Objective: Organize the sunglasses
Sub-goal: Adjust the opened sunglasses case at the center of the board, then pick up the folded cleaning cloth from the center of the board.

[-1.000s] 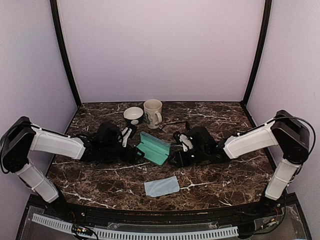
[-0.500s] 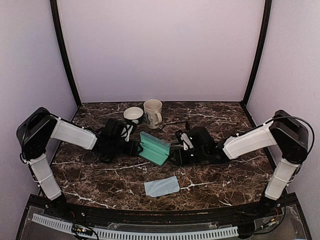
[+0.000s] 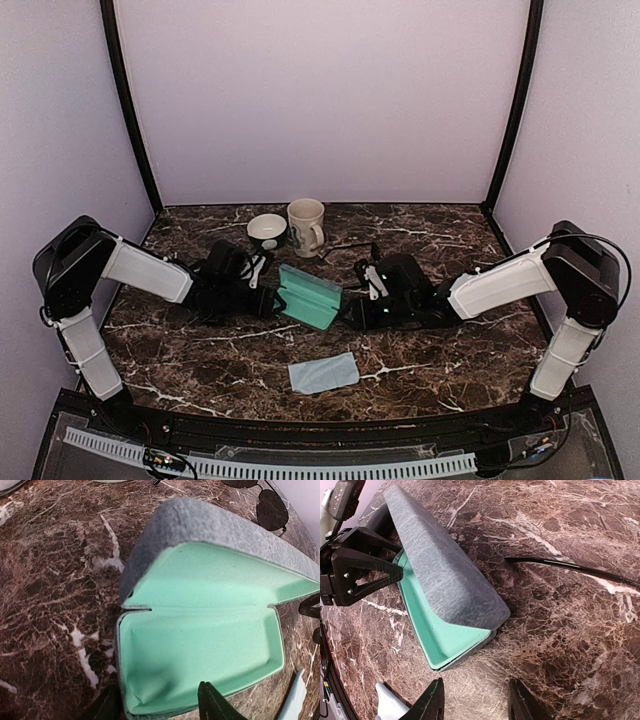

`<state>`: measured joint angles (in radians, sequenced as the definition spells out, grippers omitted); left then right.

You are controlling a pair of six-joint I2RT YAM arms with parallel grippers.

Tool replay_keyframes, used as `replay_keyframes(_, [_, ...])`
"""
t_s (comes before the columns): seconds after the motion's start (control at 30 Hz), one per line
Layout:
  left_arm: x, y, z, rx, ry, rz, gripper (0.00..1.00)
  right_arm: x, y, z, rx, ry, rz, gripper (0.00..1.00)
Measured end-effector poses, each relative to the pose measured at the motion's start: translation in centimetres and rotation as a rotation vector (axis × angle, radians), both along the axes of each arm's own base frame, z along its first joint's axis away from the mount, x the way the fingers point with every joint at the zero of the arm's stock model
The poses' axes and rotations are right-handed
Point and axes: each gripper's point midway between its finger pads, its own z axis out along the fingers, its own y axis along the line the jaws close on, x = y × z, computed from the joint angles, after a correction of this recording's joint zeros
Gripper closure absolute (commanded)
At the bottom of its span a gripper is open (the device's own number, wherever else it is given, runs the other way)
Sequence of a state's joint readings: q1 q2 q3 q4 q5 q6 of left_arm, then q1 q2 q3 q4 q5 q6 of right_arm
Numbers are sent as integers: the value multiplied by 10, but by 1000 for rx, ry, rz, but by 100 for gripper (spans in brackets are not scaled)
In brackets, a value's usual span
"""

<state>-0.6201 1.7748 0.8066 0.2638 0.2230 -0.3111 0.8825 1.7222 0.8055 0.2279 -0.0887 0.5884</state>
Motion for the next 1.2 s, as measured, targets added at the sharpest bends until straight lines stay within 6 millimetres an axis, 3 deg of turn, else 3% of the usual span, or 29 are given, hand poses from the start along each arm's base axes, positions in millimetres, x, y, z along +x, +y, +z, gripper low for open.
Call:
replay_keyframes(0.47, [-30, -3, 0, -28, 35, -26, 45, -5, -2, -4, -25, -2, 36, 57])
replay_keyframes(0.8, [-44, 19, 19, -40, -22, 23, 36, -43, -13, -6, -29, 39, 194, 56])
replay_keyframes(0.93, [-63, 17, 24, -62, -35, -23, 36, -55, -11, -6, -12, 62, 249, 57])
replay_keyframes(1.2, [-117, -13, 20, -91, -8, -219, 38, -68, -9, -14, -2, 110, 313, 61])
